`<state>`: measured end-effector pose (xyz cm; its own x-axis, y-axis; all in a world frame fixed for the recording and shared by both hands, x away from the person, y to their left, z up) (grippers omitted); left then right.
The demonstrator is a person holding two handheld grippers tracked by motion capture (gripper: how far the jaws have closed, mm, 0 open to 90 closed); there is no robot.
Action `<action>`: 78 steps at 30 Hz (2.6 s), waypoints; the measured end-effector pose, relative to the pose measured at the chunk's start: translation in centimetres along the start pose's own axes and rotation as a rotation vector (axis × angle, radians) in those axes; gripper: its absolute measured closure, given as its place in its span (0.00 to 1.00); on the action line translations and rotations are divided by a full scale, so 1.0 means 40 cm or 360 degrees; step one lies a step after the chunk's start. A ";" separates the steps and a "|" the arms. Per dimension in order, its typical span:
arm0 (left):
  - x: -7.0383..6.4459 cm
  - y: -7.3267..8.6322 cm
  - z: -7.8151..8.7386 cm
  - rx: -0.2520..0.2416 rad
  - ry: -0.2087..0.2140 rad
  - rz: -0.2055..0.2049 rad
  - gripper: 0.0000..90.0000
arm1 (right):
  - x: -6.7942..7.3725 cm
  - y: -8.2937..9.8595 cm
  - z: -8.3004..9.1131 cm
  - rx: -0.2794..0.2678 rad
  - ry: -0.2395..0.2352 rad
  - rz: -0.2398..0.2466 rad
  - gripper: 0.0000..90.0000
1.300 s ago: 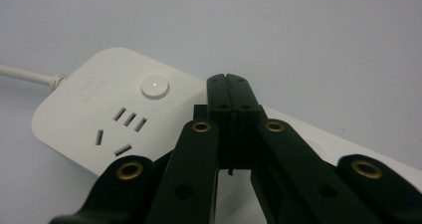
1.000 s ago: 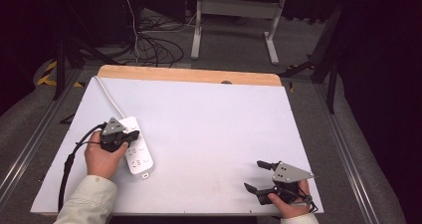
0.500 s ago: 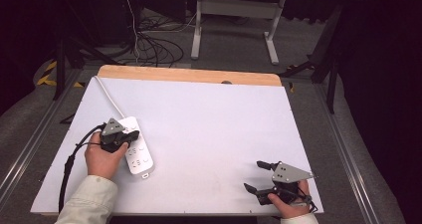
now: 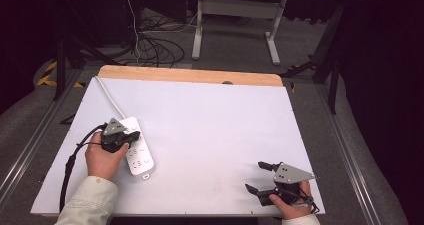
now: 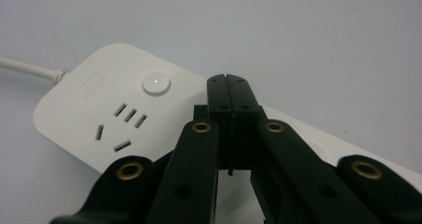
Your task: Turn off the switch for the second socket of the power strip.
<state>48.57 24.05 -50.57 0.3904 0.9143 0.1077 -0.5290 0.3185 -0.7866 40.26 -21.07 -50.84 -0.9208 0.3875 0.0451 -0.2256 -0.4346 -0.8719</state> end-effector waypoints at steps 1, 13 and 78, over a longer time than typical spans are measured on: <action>-0.002 -0.004 0.000 -0.0039 0.0036 0.0021 1.00 | 0.000 0.000 0.000 0.0000 0.0000 0.0001 0.18; -0.024 -0.037 0.036 -0.0058 0.0084 -0.0010 1.00 | -0.001 0.001 0.000 -0.0002 -0.0001 -0.0006 0.18; -0.061 -0.029 0.294 -0.0402 0.0258 -0.0101 0.17 | 0.000 0.003 0.005 -0.0003 0.0009 -0.0004 0.18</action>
<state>39.37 24.39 -42.74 0.5429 0.8361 0.0791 -0.3035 0.2831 -0.9098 40.17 -21.30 -50.87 -0.9184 0.3931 0.0446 -0.2273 -0.4322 -0.8727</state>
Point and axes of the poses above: each handheld gripper's, and its own axes: z roughly backward along the jaws, y roughly out of its underside, x roughly to its left, the point moved 5 cm from there along -z, roughly forward along the jaws, and after that the axes turned 12 degrees about -y, right-handed, at the moved point
